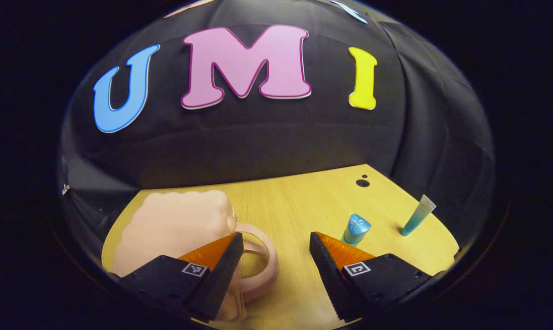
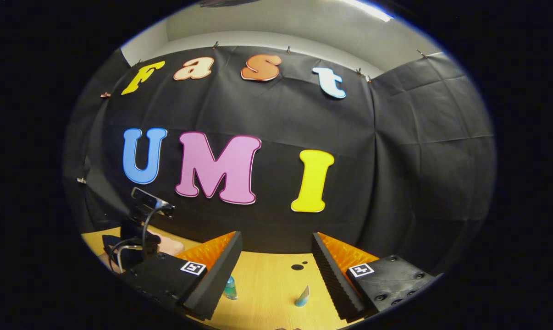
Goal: First open the suitcase, pack the skin care products into it, and then close the suitcase.
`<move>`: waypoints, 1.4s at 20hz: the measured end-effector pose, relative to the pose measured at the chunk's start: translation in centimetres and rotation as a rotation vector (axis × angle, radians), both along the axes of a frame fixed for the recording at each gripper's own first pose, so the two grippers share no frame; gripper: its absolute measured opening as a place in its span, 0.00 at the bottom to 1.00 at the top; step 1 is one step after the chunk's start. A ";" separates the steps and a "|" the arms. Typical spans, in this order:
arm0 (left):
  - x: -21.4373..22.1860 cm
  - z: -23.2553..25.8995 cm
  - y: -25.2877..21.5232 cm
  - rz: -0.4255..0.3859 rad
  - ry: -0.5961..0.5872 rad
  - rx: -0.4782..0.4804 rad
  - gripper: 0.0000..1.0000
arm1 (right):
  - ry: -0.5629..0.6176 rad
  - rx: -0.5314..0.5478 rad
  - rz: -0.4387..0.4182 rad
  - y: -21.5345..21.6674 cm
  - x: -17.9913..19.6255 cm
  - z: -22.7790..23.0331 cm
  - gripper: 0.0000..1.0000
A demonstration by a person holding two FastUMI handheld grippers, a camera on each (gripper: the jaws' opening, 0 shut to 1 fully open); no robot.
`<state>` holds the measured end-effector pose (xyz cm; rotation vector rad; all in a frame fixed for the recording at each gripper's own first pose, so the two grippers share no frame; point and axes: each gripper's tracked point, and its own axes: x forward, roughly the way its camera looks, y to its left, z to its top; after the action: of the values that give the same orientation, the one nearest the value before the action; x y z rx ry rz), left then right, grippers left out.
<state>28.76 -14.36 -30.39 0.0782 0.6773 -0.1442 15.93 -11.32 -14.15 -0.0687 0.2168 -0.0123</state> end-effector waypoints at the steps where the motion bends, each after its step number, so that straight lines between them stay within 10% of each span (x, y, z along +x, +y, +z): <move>1: 0.3 -1.7 -0.4 0.001 0.055 0.023 0.90 | 0.016 0.016 0.009 -0.3 0.7 -1.0 0.96; 8: 1.5 -9.1 1.8 0.108 0.278 0.199 0.58 | 0.170 0.147 0.051 -2.0 2.8 -7.7 0.96; 13: 1.7 -9.9 1.9 0.164 0.326 0.097 0.28 | 0.211 0.163 0.034 -2.4 3.7 -9.0 0.98; 22: 3.4 4.1 4.2 0.084 0.192 -0.056 0.11 | 0.145 0.118 0.068 0.7 3.4 -6.1 0.98; 28: 3.7 15.4 23.8 -0.014 0.044 0.331 0.10 | 0.113 0.076 0.056 4.8 2.5 -4.6 0.98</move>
<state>32.47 9.41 -15.00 0.3978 0.7402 -0.0459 18.41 -6.56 -18.72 -0.0001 0.3277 0.0558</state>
